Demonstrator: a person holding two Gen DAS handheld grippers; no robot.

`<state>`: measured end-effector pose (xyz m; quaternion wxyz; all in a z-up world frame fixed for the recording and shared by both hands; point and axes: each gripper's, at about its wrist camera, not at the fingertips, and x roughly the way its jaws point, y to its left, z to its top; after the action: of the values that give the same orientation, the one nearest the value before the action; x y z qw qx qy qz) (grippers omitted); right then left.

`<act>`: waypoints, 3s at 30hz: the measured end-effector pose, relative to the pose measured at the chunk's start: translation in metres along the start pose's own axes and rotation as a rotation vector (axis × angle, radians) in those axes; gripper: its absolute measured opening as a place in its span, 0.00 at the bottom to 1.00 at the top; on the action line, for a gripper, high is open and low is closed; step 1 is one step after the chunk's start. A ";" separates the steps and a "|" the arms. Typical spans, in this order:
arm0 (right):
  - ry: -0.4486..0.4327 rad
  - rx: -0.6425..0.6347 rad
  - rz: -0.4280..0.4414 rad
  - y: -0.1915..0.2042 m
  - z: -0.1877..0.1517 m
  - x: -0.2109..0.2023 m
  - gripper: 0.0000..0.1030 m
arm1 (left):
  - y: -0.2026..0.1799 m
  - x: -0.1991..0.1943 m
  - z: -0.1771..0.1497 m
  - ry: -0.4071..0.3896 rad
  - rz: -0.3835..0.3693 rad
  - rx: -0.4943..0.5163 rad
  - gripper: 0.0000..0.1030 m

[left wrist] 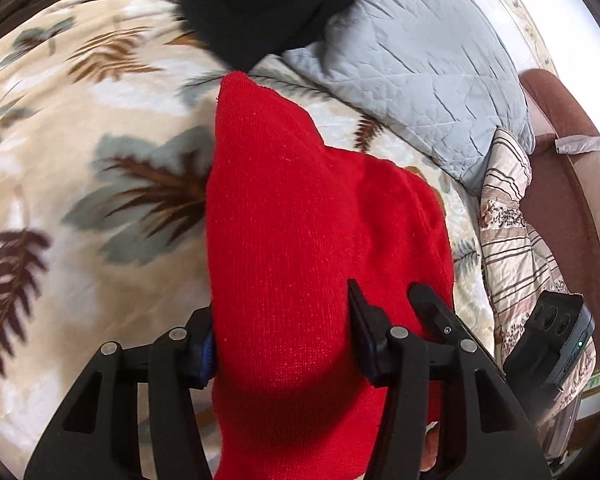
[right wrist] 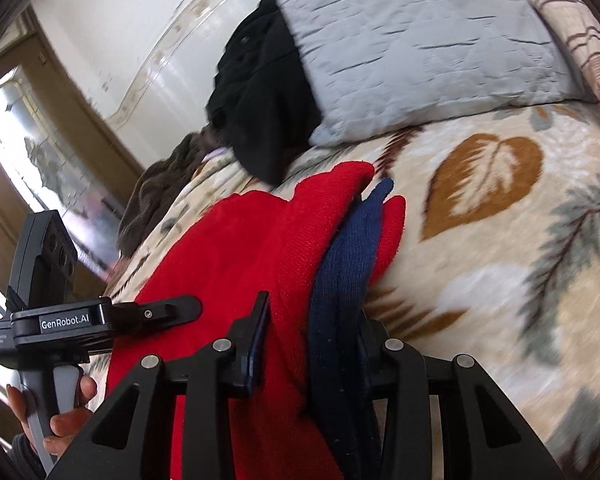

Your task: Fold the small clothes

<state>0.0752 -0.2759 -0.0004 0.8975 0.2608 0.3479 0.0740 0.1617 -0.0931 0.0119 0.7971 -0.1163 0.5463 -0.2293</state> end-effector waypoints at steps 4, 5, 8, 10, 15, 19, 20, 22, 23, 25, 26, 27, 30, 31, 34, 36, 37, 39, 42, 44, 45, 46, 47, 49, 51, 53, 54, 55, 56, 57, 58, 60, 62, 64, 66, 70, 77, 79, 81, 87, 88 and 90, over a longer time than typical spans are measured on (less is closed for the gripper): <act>0.031 -0.017 0.010 0.024 -0.018 -0.001 0.35 | 0.028 -0.014 -0.019 0.012 -0.005 -0.026 0.52; 0.034 -0.017 0.012 0.028 -0.023 -0.003 0.35 | 0.036 -0.017 -0.023 0.016 -0.018 -0.028 0.52; 0.050 0.035 -0.018 0.027 -0.035 0.001 0.36 | 0.053 -0.015 -0.031 0.028 -0.043 -0.027 0.58; 0.070 0.107 -0.041 0.014 -0.041 0.006 0.41 | 0.060 -0.011 -0.033 0.024 -0.073 -0.023 0.62; -0.020 0.186 -0.105 0.007 -0.033 -0.016 0.50 | 0.059 -0.028 -0.033 -0.012 -0.108 0.014 0.62; -0.180 0.008 -0.118 0.035 -0.014 -0.030 0.48 | 0.057 -0.052 -0.011 -0.116 -0.115 0.019 0.63; -0.183 -0.045 -0.105 0.044 -0.008 -0.025 0.44 | 0.054 -0.051 -0.007 -0.131 -0.081 0.033 0.64; -0.157 -0.119 -0.098 0.053 -0.001 -0.009 0.23 | 0.051 -0.041 -0.002 -0.147 0.026 0.077 0.64; -0.117 -0.145 -0.113 0.054 0.002 0.005 0.12 | 0.050 -0.029 -0.001 -0.133 0.100 0.102 0.68; 0.006 -0.127 -0.212 0.041 0.002 0.036 0.11 | 0.056 -0.007 -0.001 -0.107 0.148 0.101 0.80; 0.060 -0.095 -0.233 0.030 0.000 0.048 0.10 | 0.062 -0.002 0.000 -0.098 0.140 0.079 0.90; 0.062 -0.051 -0.199 0.018 -0.002 0.051 0.10 | 0.069 0.002 0.002 -0.082 0.118 0.052 0.91; 0.042 0.046 -0.127 0.005 0.006 0.041 0.10 | 0.085 0.007 0.006 -0.042 0.037 -0.024 0.92; 0.029 0.042 -0.131 0.007 0.007 0.038 0.10 | 0.087 0.004 0.006 -0.038 0.024 -0.033 0.92; -0.007 0.037 -0.078 0.021 0.004 0.017 0.18 | 0.086 -0.018 0.004 -0.050 -0.012 -0.054 0.91; -0.022 0.012 -0.033 0.031 -0.003 0.006 0.18 | 0.076 -0.040 -0.001 -0.090 -0.031 -0.008 0.91; -0.018 -0.019 -0.029 0.039 -0.008 0.000 0.20 | 0.070 -0.049 -0.006 -0.113 -0.027 0.024 0.91; 0.019 -0.073 -0.094 0.048 -0.016 0.006 0.25 | 0.061 -0.058 -0.014 -0.136 0.009 0.085 0.91; 0.070 -0.114 -0.168 0.046 -0.029 0.022 0.22 | 0.052 -0.032 -0.024 -0.054 0.095 0.149 0.91; 0.060 -0.125 -0.184 0.053 -0.029 0.012 0.22 | 0.058 -0.013 -0.027 0.017 0.085 0.106 0.92; 0.041 -0.120 -0.173 0.057 -0.029 0.001 0.23 | 0.062 -0.014 -0.027 0.022 0.059 0.067 0.92; 0.011 -0.106 -0.149 0.058 -0.031 -0.011 0.26 | 0.065 -0.021 -0.025 0.026 0.030 0.047 0.92; -0.008 -0.091 -0.129 0.059 -0.034 -0.021 0.26 | 0.065 -0.027 -0.024 0.019 0.026 0.058 0.91; -0.025 -0.062 -0.115 0.058 -0.041 -0.039 0.26 | 0.061 -0.046 -0.028 -0.035 0.055 0.099 0.91; -0.013 -0.054 -0.130 0.055 -0.049 -0.044 0.29 | 0.053 -0.059 -0.034 -0.066 0.061 0.144 0.91; 0.067 -0.047 -0.188 0.047 -0.062 -0.033 0.32 | 0.040 -0.056 -0.041 -0.052 0.094 0.200 0.92; 0.112 -0.045 -0.212 0.043 -0.066 -0.024 0.33 | 0.035 -0.047 -0.044 -0.024 0.120 0.222 0.92; 0.129 -0.039 -0.225 0.039 -0.071 -0.019 0.36 | 0.029 -0.029 -0.051 0.032 0.166 0.255 0.92; 0.118 -0.030 -0.223 0.038 -0.071 -0.020 0.39 | 0.028 -0.015 -0.056 0.082 0.178 0.268 0.92; 0.108 -0.026 -0.220 0.039 -0.068 -0.024 0.38 | 0.029 -0.008 -0.059 0.119 0.165 0.259 0.92; 0.071 -0.030 -0.216 0.042 -0.065 -0.033 0.38 | 0.033 -0.003 -0.061 0.149 0.139 0.221 0.92; 0.002 -0.035 -0.202 0.044 -0.061 -0.049 0.39 | 0.036 -0.013 -0.059 0.138 0.127 0.195 0.92; -0.011 -0.001 -0.187 0.038 -0.062 -0.056 0.41 | 0.035 -0.026 -0.057 0.100 0.160 0.208 0.92; 0.061 0.037 -0.220 0.025 -0.067 -0.044 0.41 | 0.036 -0.030 -0.062 0.083 0.193 0.215 0.92; 0.132 0.062 -0.226 0.015 -0.074 -0.030 0.42 | 0.037 -0.025 -0.067 0.109 0.198 0.218 0.92; 0.080 0.024 -0.284 0.023 -0.065 -0.046 0.48 | 0.032 -0.037 -0.073 0.102 0.165 0.259 0.92; 0.006 0.004 -0.410 0.021 -0.063 -0.086 0.99 | 0.033 -0.090 -0.072 -0.192 0.160 0.277 0.92; -0.003 -0.039 -0.468 0.020 -0.071 -0.084 1.00 | 0.030 -0.088 -0.071 -0.232 0.228 0.307 0.92; 0.007 -0.069 -0.534 0.022 -0.076 -0.075 1.00 | 0.029 -0.086 -0.071 -0.241 0.275 0.327 0.92; 0.024 -0.180 -0.637 0.036 -0.071 -0.062 1.00 | 0.026 -0.075 -0.081 -0.215 0.357 0.379 0.92; 0.020 -0.179 -0.634 0.037 -0.071 -0.063 1.00 | 0.026 -0.074 -0.081 -0.217 0.369 0.381 0.92; 0.018 -0.164 -0.595 0.035 -0.071 -0.065 1.00 | 0.026 -0.075 -0.083 -0.227 0.383 0.377 0.92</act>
<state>-0.0183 -0.2365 0.0118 0.8948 0.0736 0.4096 -0.1618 0.0688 -0.0279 0.0307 0.8894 0.1143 0.4136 -0.1575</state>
